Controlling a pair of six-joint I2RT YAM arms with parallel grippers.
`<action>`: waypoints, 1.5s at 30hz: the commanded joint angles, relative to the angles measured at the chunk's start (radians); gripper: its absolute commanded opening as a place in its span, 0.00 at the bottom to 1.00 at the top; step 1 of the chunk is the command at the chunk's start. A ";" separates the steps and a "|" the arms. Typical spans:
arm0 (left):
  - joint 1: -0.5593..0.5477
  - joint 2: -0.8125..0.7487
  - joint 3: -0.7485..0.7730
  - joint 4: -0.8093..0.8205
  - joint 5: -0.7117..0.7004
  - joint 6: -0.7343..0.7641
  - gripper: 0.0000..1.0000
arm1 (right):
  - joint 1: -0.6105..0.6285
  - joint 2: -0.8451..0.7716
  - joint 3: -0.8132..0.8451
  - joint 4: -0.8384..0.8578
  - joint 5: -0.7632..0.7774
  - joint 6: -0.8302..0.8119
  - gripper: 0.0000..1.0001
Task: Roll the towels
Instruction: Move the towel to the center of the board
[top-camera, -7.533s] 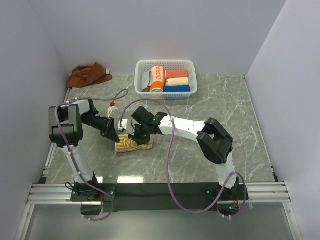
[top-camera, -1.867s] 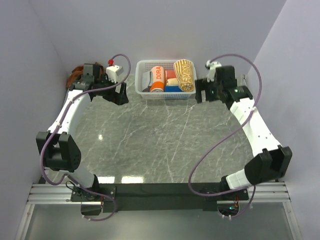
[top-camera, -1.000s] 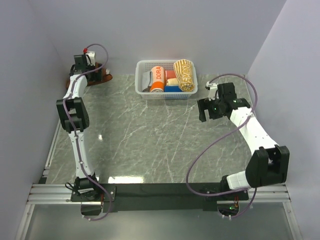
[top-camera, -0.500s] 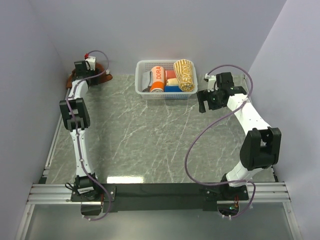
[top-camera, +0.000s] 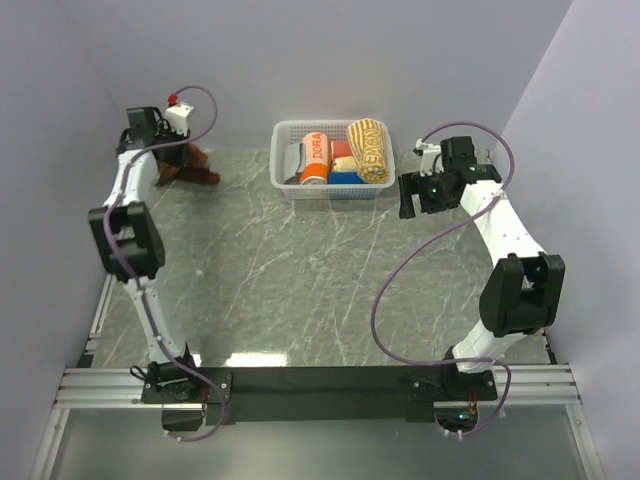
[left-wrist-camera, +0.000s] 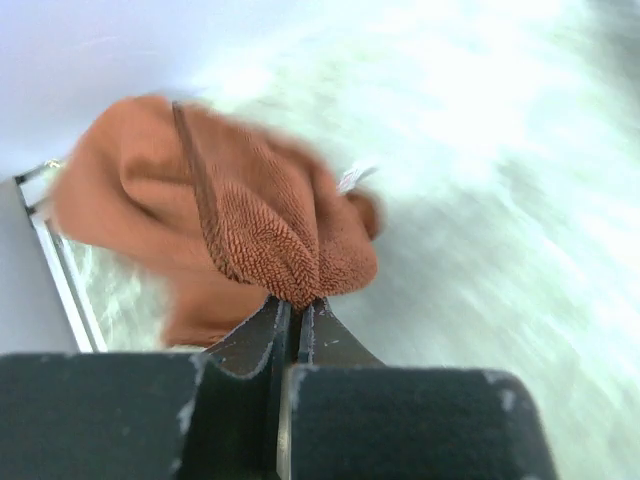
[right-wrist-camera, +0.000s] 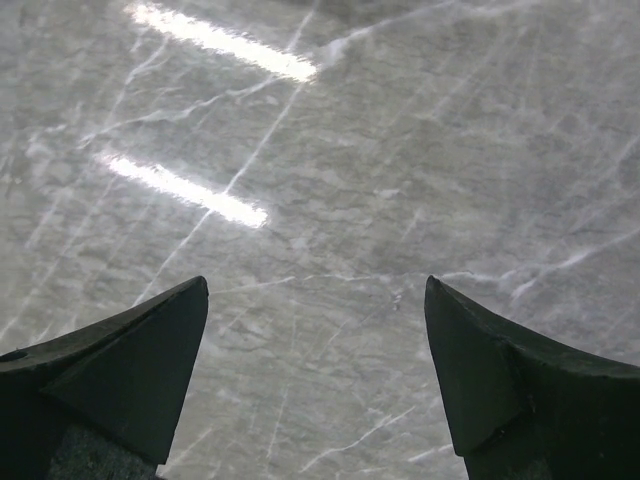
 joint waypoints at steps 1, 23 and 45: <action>-0.031 -0.308 -0.114 -0.305 0.244 0.188 0.00 | -0.009 -0.019 0.049 -0.055 -0.084 -0.007 0.94; -0.344 -0.688 -0.227 -0.744 0.665 0.271 0.00 | -0.010 -0.018 0.034 -0.118 -0.231 0.005 0.79; 0.075 -0.528 -0.720 -0.483 0.368 0.164 0.56 | 0.549 -0.074 -0.318 0.087 -0.012 -0.073 0.46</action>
